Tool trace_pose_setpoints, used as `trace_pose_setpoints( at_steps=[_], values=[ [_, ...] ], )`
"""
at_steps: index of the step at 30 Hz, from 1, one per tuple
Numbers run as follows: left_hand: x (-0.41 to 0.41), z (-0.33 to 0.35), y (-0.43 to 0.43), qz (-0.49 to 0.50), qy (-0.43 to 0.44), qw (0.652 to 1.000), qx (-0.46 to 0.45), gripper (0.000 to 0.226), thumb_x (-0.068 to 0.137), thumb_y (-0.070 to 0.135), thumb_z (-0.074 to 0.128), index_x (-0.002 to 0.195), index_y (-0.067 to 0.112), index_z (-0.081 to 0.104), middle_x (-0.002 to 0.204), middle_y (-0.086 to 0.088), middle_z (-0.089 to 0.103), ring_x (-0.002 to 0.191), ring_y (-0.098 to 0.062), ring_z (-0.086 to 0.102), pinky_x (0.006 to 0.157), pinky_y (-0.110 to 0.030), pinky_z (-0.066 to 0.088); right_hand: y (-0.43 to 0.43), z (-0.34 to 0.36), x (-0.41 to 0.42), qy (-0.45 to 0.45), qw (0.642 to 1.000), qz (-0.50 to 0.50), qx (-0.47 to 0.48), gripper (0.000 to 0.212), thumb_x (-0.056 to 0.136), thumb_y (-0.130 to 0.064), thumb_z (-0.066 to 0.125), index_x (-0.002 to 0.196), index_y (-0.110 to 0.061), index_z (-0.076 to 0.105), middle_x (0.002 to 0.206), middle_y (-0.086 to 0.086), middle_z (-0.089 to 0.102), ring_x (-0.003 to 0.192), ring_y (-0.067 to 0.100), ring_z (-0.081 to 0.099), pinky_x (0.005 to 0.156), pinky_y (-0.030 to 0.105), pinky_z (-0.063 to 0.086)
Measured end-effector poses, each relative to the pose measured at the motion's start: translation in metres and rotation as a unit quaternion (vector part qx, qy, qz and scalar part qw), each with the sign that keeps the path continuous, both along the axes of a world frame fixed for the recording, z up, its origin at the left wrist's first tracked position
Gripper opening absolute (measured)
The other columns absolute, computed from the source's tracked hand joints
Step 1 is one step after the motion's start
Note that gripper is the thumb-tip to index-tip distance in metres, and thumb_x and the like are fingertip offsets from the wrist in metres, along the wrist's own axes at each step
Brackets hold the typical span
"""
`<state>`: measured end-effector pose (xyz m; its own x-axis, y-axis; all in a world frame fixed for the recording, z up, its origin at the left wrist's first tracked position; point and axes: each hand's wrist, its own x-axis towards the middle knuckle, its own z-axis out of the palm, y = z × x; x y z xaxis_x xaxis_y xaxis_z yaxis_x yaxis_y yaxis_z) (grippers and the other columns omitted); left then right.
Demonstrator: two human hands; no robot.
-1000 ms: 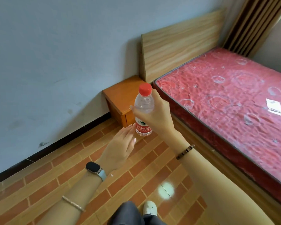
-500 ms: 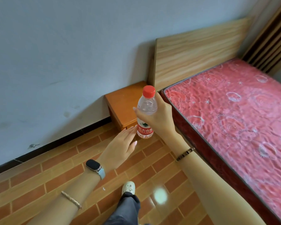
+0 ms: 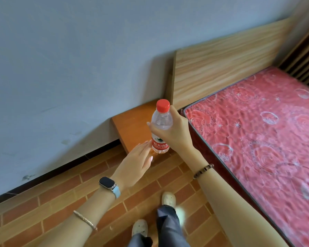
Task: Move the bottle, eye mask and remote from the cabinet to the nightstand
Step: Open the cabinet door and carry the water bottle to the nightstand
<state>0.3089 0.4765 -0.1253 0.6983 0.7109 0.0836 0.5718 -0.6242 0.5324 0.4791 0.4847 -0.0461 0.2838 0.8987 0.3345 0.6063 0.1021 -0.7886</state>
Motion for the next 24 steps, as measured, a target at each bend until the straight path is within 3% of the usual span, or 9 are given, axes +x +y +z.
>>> trace_pose_setpoints(
  at_steps=[4,9,14,18,24],
  values=[
    [0.03,-0.015,0.032,0.042,0.0,0.999,-0.03,0.055,0.102,0.035,0.031,0.151,0.022,0.011,0.157,0.006,0.018,0.135,0.008,-0.001,0.107,-0.007,-0.006,0.047,-0.02,0.028,-0.007,1.0,0.024,-0.01,0.045,0.075,-0.044,0.076,0.106,-0.017,0.057,0.092,-0.005,0.066,0.083,0.011,0.065,0.075,0.029,0.058],
    [0.064,-0.03,0.08,0.114,0.012,0.992,-0.043,0.055,0.101,0.038,0.032,0.15,0.025,0.012,0.157,0.007,0.019,0.141,0.0,0.006,0.104,-0.006,-0.005,0.117,-0.044,0.059,0.0,0.996,0.079,-0.042,0.054,0.075,-0.05,0.074,0.115,-0.019,0.056,0.103,-0.005,0.067,0.092,0.01,0.065,0.081,0.025,0.057],
    [0.081,-0.04,0.137,0.182,-0.001,0.981,-0.068,0.05,0.102,0.033,0.03,0.15,0.024,0.016,0.156,0.005,0.023,0.143,-0.008,0.014,0.104,-0.005,-0.004,0.184,-0.057,0.066,0.022,0.99,0.13,-0.056,0.055,0.075,-0.046,0.076,0.118,-0.02,0.054,0.108,-0.006,0.067,0.091,0.004,0.06,0.073,0.003,0.041],
    [0.088,-0.053,0.177,0.215,-0.015,0.972,-0.088,0.048,0.103,0.031,0.03,0.149,0.022,0.019,0.155,0.001,0.028,0.143,-0.01,0.02,0.112,-0.016,0.008,0.23,-0.076,0.065,0.032,0.989,0.134,-0.059,0.058,0.074,-0.05,0.074,0.12,-0.022,0.053,0.107,-0.011,0.064,0.09,0.002,0.058,0.072,0.002,0.039],
    [0.088,-0.086,0.23,0.251,-0.021,0.963,-0.096,0.047,0.103,0.031,0.03,0.148,0.023,0.02,0.154,0.003,0.028,0.143,-0.011,0.02,0.108,-0.016,0.006,0.287,-0.118,0.061,0.042,0.987,0.139,-0.07,0.056,0.074,-0.052,0.074,0.117,-0.023,0.053,0.1,-0.019,0.058,0.084,0.001,0.057,0.07,0.003,0.039]
  ],
)
